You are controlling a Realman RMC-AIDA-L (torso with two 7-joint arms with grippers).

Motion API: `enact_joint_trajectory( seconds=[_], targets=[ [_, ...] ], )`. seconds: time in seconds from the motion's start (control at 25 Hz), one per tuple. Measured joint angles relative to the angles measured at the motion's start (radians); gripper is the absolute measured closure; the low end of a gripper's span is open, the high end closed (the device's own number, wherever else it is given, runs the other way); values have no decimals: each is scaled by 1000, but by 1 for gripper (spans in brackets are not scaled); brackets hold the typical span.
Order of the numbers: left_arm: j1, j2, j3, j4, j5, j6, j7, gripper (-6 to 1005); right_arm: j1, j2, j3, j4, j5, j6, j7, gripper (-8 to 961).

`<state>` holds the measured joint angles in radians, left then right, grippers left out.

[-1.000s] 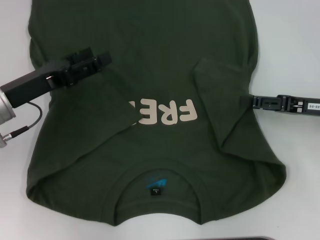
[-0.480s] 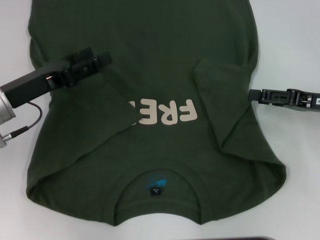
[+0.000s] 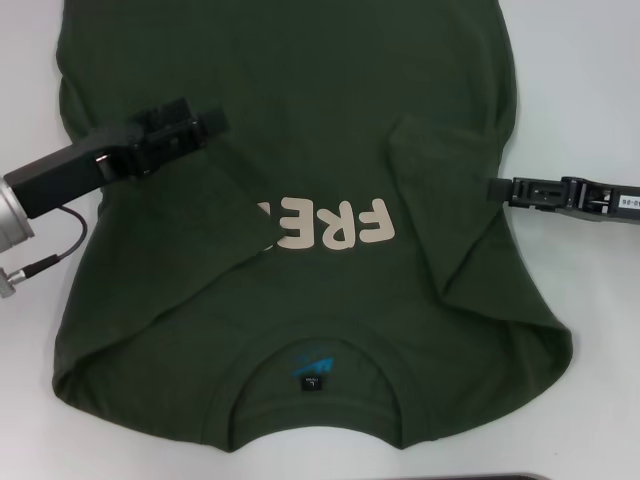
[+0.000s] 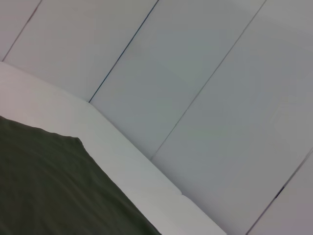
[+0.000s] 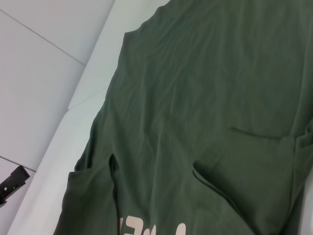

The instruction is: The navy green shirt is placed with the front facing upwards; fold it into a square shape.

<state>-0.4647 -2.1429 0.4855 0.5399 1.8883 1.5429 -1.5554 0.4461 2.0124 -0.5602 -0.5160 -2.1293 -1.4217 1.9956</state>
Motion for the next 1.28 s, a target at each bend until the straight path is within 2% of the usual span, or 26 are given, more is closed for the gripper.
enact_joint_trajectory(
  seconds=[0.24,0.52,0.84,1.08,1.28],
  targets=[
    [0,0,1,0,0,-1,0,112,5,9,-2,1,0,9,1,255],
    [2,0,1,1,0,3,0,111,11,10,-19,13,-1,42,45,260],
    [6,0,1,3,0,5,1,111,13,9,-21,13,-3,46,60,646],
    [6,0,1,3,0,5,3,111,14,9,-21,13,-3,48,63,889],
    [5,0,1,2,0,5,3,111,14,9,-21,13,-3,49,63,909]
  ],
)
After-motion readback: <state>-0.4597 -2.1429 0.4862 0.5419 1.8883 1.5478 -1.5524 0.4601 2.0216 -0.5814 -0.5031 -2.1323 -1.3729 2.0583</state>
